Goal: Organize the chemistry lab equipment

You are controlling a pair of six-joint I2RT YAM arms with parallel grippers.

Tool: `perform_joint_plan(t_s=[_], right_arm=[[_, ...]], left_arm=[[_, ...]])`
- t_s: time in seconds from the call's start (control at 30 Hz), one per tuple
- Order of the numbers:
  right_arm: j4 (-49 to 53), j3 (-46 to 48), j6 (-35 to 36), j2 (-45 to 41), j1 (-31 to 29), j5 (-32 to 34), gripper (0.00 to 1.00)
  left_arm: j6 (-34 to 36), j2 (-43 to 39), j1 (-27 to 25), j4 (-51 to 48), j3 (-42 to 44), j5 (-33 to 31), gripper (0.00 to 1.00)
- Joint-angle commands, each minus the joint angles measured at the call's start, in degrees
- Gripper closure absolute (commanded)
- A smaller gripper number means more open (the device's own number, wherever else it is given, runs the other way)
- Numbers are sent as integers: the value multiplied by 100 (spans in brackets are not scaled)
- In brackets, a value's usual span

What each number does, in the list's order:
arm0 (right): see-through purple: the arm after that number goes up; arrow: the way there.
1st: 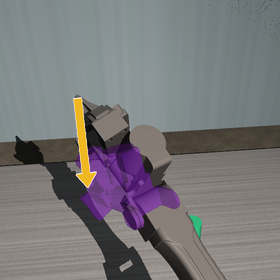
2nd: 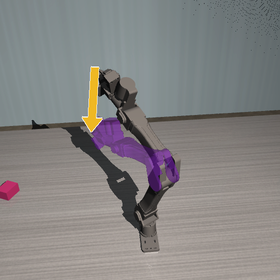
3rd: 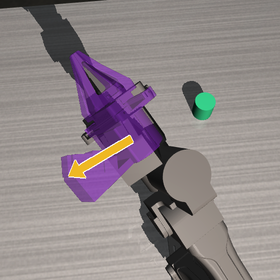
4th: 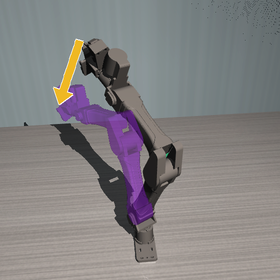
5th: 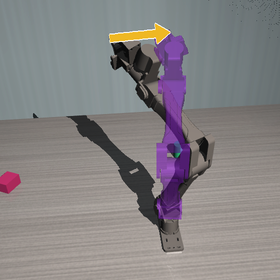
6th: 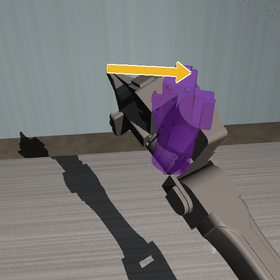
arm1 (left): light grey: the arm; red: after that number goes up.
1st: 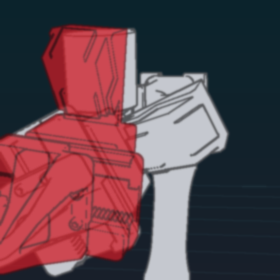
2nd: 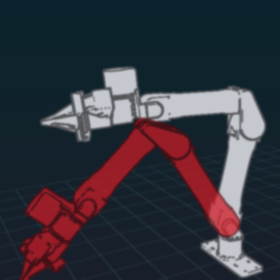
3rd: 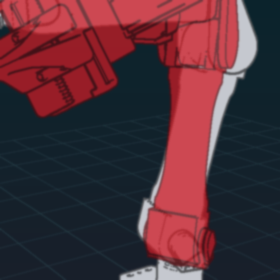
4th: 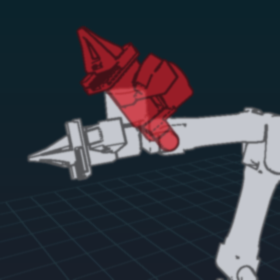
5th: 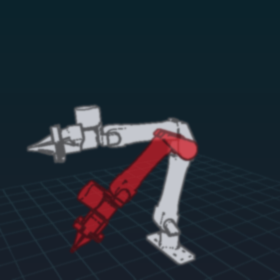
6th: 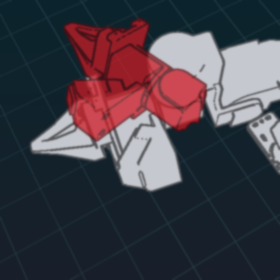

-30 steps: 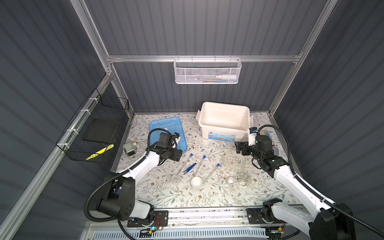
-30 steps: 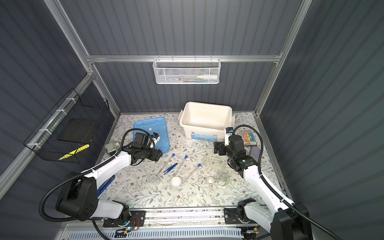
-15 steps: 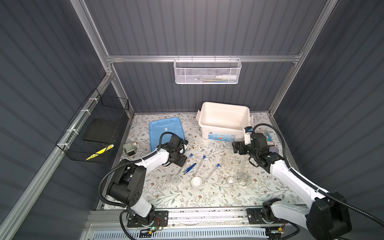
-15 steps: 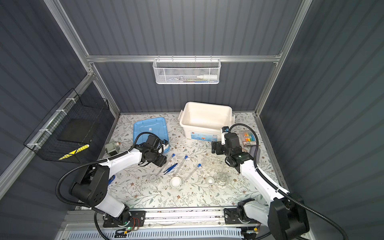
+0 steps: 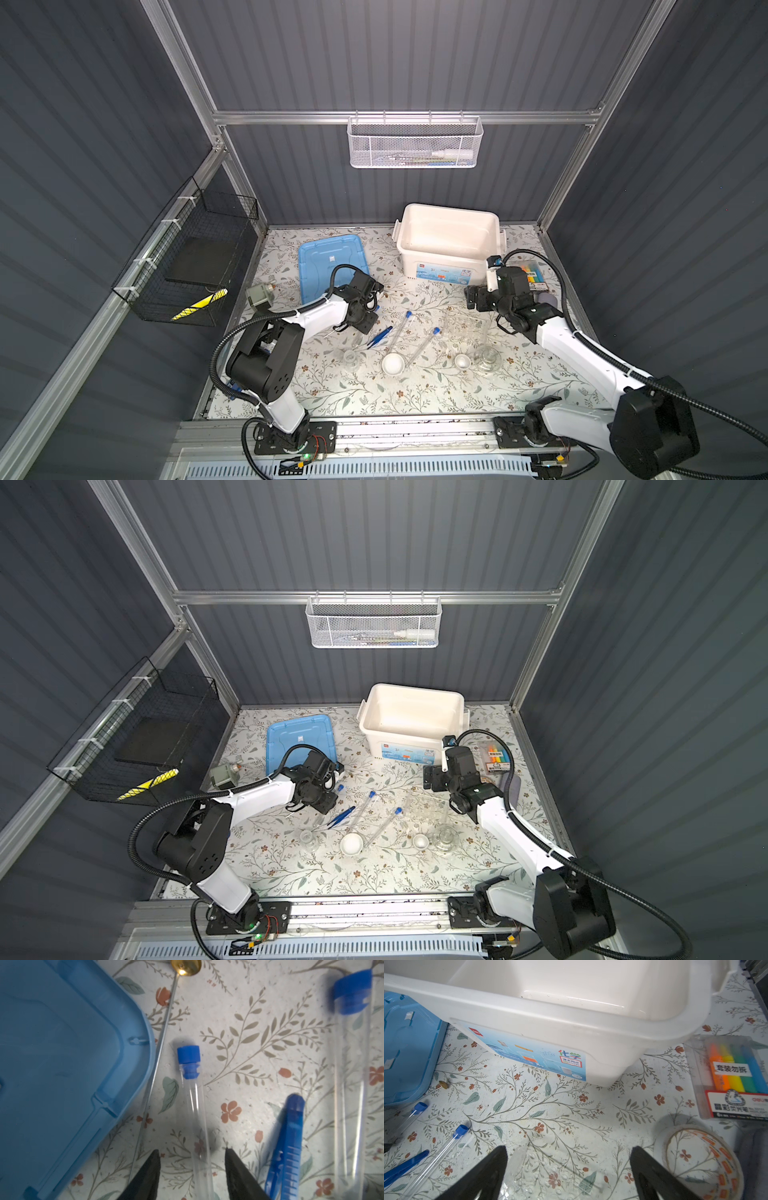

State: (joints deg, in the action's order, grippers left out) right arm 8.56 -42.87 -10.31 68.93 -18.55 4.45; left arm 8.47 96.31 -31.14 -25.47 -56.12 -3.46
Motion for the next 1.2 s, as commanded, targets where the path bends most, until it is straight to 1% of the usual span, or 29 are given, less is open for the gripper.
perform_joint_plan(t_s=[0.0, 0.2, 0.27, 0.63, 0.7, 0.8, 1.03, 1.17], right_arm=[[85, -125, -43, 50, -36, 85, 6], [93, -107, -52, 82, -44, 93, 6], [100, -109, -53, 99, -44, 83, 1], [-63, -2, 8, 33, -79, 117, 1], [-18, -10, -53, 68, -86, 109, 1], [163, -99, -99, 164, -110, 214, 1], [344, -125, -59, 183, -167, 441, 1], [336, -134, 53, 169, -190, 293, 1]], left_arm=[[71, 124, -63, -194, -128, -155, 50], [39, 151, -77, -198, -119, -153, 56], [37, 151, -77, -201, -110, -150, 59], [-26, 160, -84, -91, 13, -21, 66], [-81, 198, -86, -42, 16, 33, 70], [-117, 269, -78, -17, 21, 156, 71], [-161, 327, -86, 34, 56, 190, 73], [-196, 291, -83, 105, 81, 206, 77]])
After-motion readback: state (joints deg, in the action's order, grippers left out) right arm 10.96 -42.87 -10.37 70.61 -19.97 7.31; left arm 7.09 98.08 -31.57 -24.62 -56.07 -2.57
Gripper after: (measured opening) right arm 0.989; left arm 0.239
